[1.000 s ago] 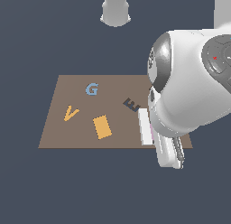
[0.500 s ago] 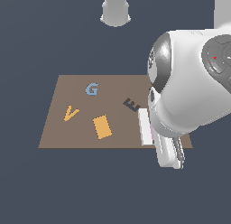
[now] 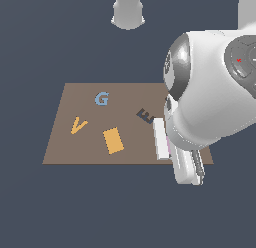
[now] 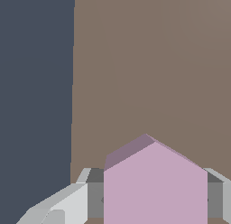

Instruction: Insert a designated object into the corresponding slot on a board.

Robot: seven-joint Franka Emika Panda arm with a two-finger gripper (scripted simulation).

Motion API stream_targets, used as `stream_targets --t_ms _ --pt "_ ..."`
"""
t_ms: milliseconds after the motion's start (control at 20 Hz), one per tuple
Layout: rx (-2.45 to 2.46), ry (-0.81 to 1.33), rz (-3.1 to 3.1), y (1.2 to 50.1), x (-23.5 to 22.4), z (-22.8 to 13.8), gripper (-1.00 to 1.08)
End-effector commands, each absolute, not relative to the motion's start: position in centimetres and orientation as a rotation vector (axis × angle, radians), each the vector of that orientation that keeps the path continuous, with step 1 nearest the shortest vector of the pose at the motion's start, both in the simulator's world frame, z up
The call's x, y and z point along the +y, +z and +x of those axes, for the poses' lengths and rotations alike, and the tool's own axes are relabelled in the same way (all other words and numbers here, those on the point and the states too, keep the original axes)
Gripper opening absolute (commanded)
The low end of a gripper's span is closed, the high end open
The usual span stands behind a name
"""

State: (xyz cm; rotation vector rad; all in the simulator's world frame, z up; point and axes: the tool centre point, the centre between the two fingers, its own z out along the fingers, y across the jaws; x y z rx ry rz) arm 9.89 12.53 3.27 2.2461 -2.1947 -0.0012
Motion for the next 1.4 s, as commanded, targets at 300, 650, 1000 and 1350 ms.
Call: stream_targets --t_ms 300,650,1000,1350 --pt "-2.223 -0.001 2.219 3.4 12.7 8.2 -1.00" --pt "-2.274 -0.001 2.167 3.5 13.0 5.1 -1.00" --pt "-2.350 -0.001 2.084 3.7 13.8 0.4 -1.00" --pt "-2.416 0.000 2.007 3.9 14.9 -3.7 -1.00"
